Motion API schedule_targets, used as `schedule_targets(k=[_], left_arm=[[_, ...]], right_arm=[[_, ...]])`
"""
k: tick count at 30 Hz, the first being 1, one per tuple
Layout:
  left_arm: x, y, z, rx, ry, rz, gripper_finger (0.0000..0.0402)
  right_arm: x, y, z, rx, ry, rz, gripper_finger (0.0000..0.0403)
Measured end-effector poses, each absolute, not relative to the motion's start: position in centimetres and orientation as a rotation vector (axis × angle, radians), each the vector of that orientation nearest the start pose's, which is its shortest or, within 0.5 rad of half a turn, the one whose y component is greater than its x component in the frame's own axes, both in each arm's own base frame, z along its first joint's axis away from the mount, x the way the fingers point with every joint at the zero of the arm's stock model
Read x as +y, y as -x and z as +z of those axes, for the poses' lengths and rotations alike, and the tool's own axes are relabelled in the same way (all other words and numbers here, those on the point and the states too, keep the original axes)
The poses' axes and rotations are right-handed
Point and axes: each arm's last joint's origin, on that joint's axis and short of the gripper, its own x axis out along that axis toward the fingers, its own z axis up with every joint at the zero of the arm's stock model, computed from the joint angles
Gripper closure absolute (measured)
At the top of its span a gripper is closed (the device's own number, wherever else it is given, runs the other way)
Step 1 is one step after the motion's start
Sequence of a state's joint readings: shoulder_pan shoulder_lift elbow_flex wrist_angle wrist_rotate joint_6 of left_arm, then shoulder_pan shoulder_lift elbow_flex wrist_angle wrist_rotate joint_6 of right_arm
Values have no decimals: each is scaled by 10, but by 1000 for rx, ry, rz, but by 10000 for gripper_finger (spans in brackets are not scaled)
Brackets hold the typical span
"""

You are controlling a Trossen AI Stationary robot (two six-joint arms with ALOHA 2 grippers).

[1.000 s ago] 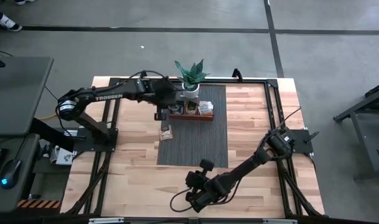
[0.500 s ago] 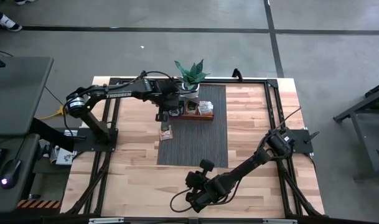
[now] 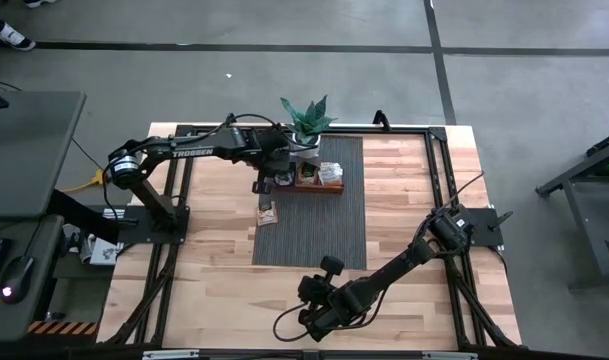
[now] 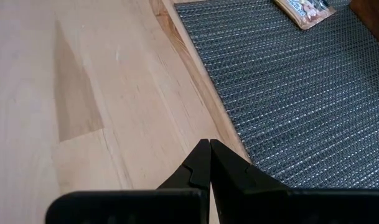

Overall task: Pick & Place Tea
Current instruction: Put the purple tea bag into the left section of the wooden organizer

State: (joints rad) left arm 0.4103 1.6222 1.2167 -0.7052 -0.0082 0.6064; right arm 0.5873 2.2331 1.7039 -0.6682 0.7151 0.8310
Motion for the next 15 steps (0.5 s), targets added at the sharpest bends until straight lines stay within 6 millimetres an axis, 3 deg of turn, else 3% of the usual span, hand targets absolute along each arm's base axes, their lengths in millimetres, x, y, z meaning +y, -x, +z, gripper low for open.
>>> schedule_targets(k=[15], left_arm=[[125,-302,240,1208,-488,97,401]], right_arm=[[237,-391,156,807,-42,-476,403]])
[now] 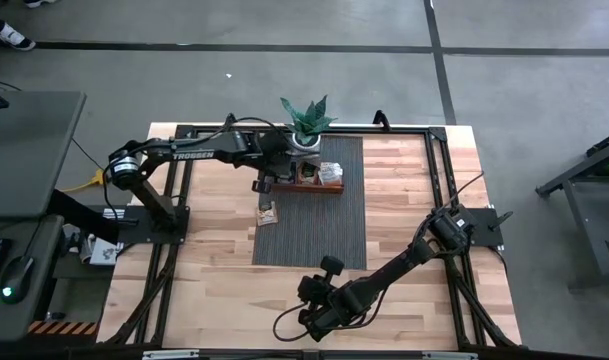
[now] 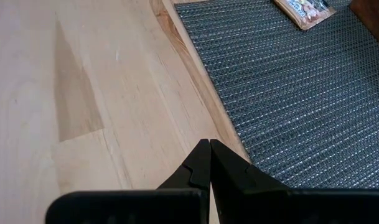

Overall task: Pick & Place Tea
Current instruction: Put the purple tea bag into the left section of the wooden organizer

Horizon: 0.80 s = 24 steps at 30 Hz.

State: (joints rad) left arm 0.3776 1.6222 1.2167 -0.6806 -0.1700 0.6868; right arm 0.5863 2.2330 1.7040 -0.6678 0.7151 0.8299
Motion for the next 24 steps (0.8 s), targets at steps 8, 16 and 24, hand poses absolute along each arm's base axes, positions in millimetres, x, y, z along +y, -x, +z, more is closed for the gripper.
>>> schedule_targets(k=[8,16,24], left_arm=[[116,-313,229,1227,-534,52,401],[120,-318,206,1344,-545,87,400],[119,-319,207,1357,-580,116,357]], right_arm=[[233,-394,156,816,-56,-474,403],[234,-394,157,814,-69,-464,403],[234,-395,157,815,-72,-461,403]])
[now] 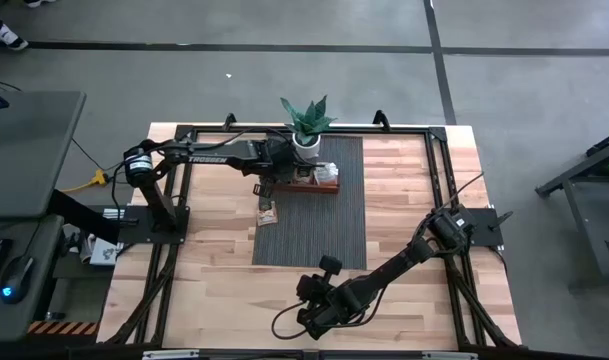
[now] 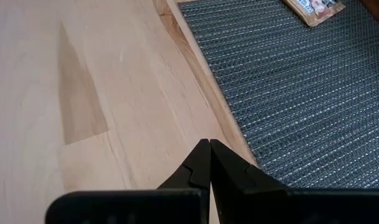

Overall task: Pick & Place Tea
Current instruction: Put the purple tea bag into the left section of the wooden organizer, then put the brown tea bag into the middle section of the wooden organizer

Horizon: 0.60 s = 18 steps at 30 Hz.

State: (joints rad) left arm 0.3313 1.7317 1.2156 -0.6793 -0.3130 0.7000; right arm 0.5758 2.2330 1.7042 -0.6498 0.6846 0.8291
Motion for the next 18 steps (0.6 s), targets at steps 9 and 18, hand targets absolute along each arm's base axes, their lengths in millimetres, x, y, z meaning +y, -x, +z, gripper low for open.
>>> schedule_targets(k=[9,18], left_arm=[[116,-310,228,1299,-547,189,260],[112,-278,268,1137,-246,64,245]], right_arm=[[232,-397,157,810,-68,-469,403],[220,-407,160,747,-11,-497,403]])
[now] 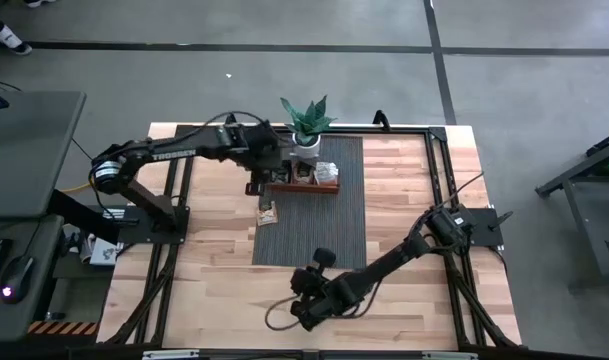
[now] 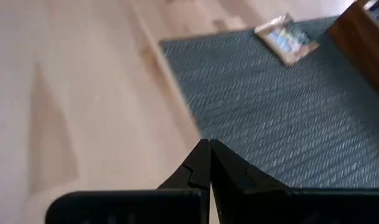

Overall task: Pick & Place Tea
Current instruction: Put the brown tea bag into the middle section of the wooden organizer

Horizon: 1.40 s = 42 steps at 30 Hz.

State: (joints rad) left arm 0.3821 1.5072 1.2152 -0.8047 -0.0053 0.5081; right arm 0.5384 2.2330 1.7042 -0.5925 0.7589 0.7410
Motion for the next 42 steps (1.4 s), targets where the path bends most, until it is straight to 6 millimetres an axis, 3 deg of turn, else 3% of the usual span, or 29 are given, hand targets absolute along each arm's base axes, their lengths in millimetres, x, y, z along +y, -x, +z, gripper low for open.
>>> schedule_targets(k=[2,5,10,19,30,42], left_arm=[[116,-272,274,1071,-170,29,245],[122,-255,269,1040,-68,-2,245],[129,-227,241,997,78,10,245],[124,-221,213,941,336,124,245],[113,-211,164,821,443,112,245],[107,-197,138,828,409,185,245]], right_arm=[[212,-414,161,733,-9,-502,403],[198,-426,163,708,-7,-508,403],[169,-442,166,670,-42,-566,403],[119,-472,168,642,-125,-504,403],[91,-489,157,623,-221,-455,403],[65,-496,138,631,-346,-527,403]])
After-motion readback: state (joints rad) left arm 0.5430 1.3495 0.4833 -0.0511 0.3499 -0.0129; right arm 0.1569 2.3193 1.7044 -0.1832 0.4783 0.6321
